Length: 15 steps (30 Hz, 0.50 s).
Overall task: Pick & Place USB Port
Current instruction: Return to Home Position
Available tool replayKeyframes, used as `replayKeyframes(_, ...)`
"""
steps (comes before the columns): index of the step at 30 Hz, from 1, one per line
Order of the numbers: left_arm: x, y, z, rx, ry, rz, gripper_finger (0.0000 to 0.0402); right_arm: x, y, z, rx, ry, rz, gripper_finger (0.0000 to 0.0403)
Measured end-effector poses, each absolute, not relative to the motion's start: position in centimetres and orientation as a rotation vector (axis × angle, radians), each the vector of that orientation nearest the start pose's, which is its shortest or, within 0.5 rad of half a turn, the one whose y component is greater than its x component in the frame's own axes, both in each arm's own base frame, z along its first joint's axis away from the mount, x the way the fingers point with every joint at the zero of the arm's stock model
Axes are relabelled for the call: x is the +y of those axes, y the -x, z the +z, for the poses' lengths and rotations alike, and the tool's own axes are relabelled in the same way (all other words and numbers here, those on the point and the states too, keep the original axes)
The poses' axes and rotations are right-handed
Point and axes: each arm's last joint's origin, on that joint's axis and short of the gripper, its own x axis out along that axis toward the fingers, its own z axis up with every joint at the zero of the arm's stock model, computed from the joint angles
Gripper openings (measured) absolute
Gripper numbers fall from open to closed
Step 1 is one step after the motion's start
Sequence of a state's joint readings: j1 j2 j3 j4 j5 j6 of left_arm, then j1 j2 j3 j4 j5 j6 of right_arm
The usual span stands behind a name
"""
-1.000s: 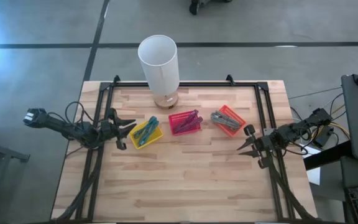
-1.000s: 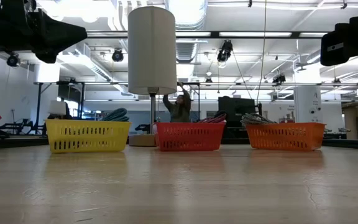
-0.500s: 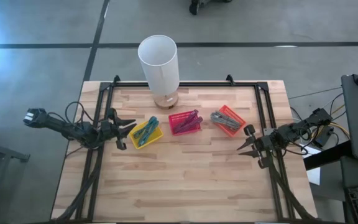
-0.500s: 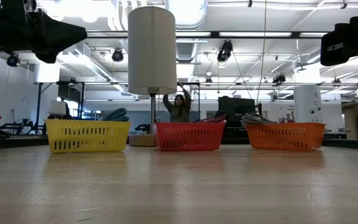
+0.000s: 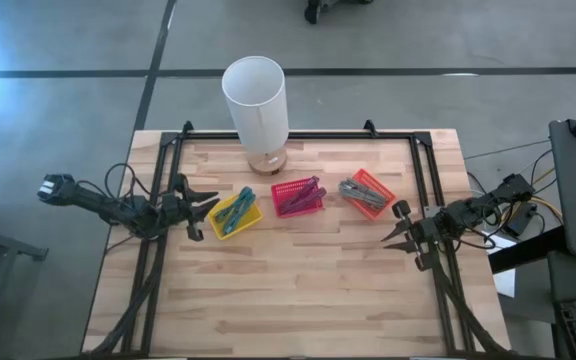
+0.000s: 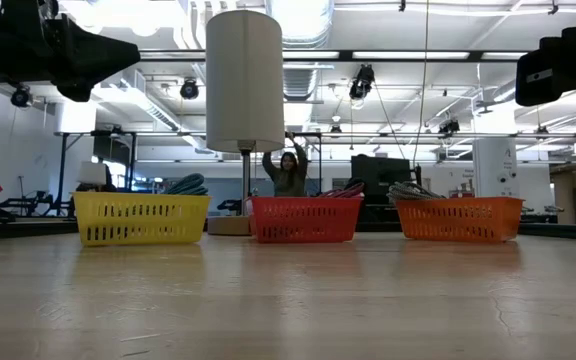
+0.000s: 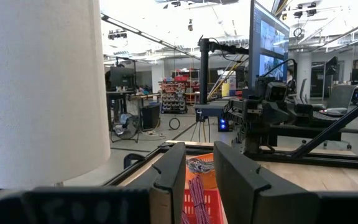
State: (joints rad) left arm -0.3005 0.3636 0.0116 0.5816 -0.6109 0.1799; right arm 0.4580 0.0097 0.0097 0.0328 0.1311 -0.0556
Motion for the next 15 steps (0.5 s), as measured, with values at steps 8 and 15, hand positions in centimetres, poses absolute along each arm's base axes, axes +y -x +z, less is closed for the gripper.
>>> replayKeyframes(8, -1.76, -11.28, 19.01, -0.179, -0.076, 0.326, 0.0090, 3.97, -8.91, 16.92, -0.040, 0.046, 0.326, 0.0087)
replayKeyframes(15, -1.76, -11.29, 19.02, -0.179, -0.076, 0.326, 0.0090, 3.97, -8.91, 16.92, -0.041, 0.046, 0.325, 0.0090)
